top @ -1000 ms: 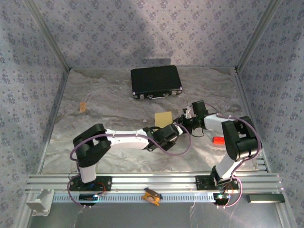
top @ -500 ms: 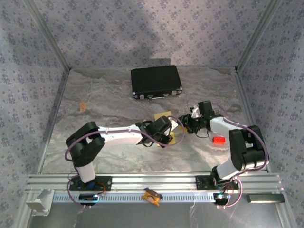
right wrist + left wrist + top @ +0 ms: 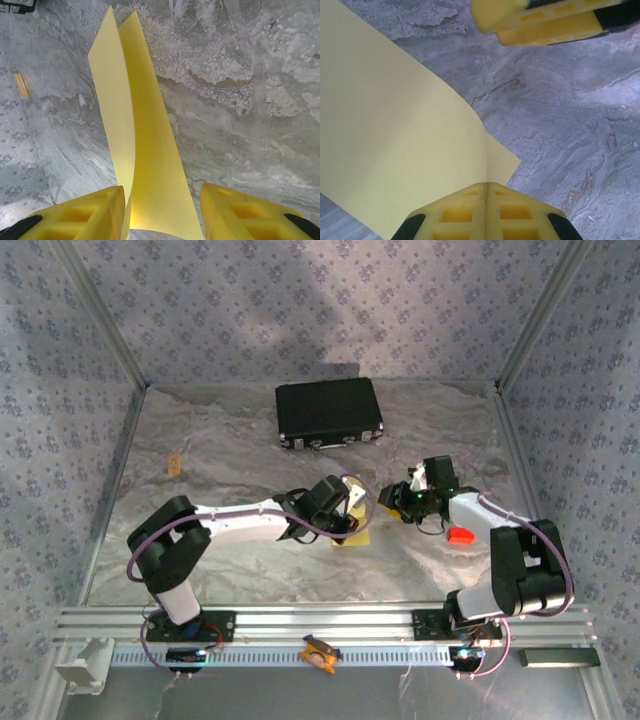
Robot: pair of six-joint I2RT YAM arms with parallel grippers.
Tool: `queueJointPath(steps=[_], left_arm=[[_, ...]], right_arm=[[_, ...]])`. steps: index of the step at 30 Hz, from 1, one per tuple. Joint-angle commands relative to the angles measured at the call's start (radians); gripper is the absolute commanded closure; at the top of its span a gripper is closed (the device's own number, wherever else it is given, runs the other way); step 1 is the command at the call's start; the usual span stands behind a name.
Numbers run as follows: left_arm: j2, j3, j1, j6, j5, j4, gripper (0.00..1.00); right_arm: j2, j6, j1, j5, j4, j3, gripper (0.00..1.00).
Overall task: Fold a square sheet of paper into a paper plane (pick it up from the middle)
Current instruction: Fold the triangle a second time at the center of the table.
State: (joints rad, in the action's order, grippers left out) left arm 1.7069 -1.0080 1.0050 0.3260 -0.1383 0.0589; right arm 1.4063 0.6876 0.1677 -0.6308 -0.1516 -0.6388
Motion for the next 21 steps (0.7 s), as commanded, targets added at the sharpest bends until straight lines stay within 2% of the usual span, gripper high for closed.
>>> queueJointPath(steps=[1, 8, 13, 16, 19, 21], left_arm=[[-0.034, 0.024, -0.023, 0.042, -0.071, -0.053, 1.00], [-0.018, 0.028, -0.046, 0.069, -0.122, -0.072, 1.00], [0.001, 0.026, -0.054, 0.087, -0.142, -0.083, 1.00], [0.010, 0.028, -0.057, 0.097, -0.143, -0.085, 1.00], [0.013, 0.029, -0.059, 0.103, -0.144, -0.089, 1.00], [0.016, 0.027, -0.060, 0.105, -0.144, -0.088, 1.00]], right_arm=[[-0.026, 0.006, -0.008, 0.020, -0.016, 0.013, 0.54], [-0.052, 0.010, 0.021, 0.004, 0.060, 0.056, 0.59], [-0.110, -0.008, 0.086, 0.075, 0.091, 0.104, 0.77], [-0.082, 0.006, 0.094, 0.028, 0.066, 0.098, 0.87], [-0.035, 0.068, 0.112, -0.047, 0.179, 0.135, 0.94], [-0.012, 0.099, 0.137, -0.048, 0.225, 0.149, 0.96]])
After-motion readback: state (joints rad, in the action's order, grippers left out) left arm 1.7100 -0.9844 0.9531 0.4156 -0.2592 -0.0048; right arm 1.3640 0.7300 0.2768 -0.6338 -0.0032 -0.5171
